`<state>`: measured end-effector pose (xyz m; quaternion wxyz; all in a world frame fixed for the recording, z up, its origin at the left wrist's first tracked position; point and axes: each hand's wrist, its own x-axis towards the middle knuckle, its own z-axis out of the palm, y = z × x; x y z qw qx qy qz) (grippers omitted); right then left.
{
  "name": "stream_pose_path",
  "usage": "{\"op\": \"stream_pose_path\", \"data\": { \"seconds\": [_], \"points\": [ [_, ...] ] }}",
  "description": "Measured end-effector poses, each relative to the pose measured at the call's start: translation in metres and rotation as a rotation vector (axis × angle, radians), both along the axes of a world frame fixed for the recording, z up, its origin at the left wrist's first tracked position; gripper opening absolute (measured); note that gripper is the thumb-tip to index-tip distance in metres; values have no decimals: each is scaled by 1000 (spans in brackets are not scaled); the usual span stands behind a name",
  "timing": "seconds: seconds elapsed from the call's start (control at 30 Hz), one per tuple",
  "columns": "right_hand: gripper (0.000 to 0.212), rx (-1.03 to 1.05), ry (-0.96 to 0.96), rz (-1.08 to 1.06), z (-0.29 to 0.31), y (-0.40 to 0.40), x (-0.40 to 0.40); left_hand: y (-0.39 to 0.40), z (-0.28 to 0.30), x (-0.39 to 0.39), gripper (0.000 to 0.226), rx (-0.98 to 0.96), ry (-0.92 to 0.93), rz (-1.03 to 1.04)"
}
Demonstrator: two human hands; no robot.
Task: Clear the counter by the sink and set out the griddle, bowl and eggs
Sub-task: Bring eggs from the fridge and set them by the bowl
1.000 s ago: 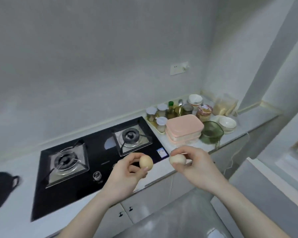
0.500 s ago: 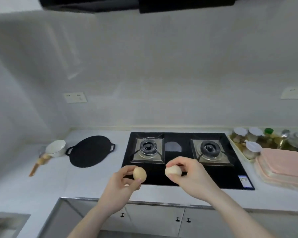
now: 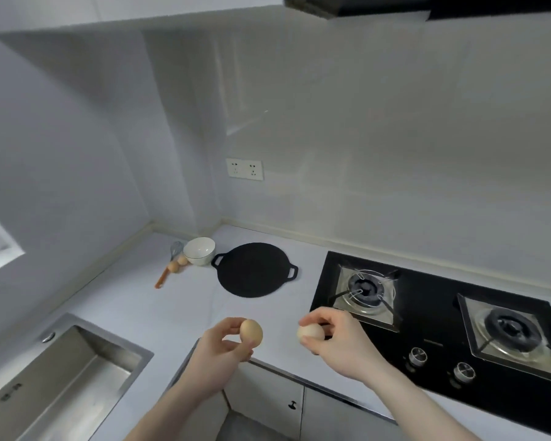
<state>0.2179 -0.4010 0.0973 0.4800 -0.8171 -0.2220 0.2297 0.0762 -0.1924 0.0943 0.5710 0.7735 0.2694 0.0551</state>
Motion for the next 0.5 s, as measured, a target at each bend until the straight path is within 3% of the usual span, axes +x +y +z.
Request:
{"op": "stream_pose_path", "data": {
  "seconds": [0.5],
  "points": [
    [23,-15,182,185,-29,123,73,113,-60,23,29,-56,104,317]
  ]
}}
